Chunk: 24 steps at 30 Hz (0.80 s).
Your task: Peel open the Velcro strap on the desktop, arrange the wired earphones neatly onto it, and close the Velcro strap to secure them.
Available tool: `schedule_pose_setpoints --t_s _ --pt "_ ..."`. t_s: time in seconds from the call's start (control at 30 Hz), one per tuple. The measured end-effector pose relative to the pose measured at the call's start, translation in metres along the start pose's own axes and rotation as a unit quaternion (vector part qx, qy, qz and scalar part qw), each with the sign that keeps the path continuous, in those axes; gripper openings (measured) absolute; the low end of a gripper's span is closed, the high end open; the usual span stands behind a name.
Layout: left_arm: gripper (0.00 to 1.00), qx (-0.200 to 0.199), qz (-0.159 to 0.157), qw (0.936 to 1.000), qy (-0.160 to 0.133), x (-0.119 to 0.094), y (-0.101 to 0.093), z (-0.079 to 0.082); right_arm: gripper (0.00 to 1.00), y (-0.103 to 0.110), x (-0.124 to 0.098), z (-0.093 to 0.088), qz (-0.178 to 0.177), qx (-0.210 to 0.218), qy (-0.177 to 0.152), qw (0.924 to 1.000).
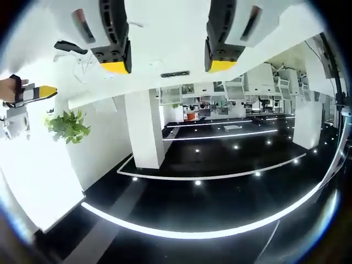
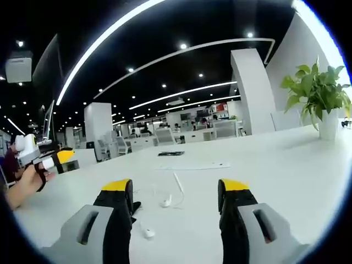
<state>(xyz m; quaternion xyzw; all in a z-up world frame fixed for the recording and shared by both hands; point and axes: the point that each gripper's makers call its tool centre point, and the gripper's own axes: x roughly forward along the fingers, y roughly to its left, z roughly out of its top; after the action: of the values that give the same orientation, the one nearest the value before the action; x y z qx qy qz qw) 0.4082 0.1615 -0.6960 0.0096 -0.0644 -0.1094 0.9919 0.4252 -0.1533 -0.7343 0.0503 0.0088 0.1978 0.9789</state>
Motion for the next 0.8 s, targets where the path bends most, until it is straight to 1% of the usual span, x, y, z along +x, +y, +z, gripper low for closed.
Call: schedule_pose_setpoints --t_s 0.47,0.8 --pt "0.56 0.0 -0.004 1.0 0.003 0.001 -0.001 -0.001 0.64 0.007 0.003 -0.007 0.015 -0.005 0.01 0.9998" --pt "0.55 -0.004 -0.004 1.0 0.0 0.001 0.0 0.002 0.63 0.01 0.006 -0.013 0.023 -0.011 0.017 0.9995"
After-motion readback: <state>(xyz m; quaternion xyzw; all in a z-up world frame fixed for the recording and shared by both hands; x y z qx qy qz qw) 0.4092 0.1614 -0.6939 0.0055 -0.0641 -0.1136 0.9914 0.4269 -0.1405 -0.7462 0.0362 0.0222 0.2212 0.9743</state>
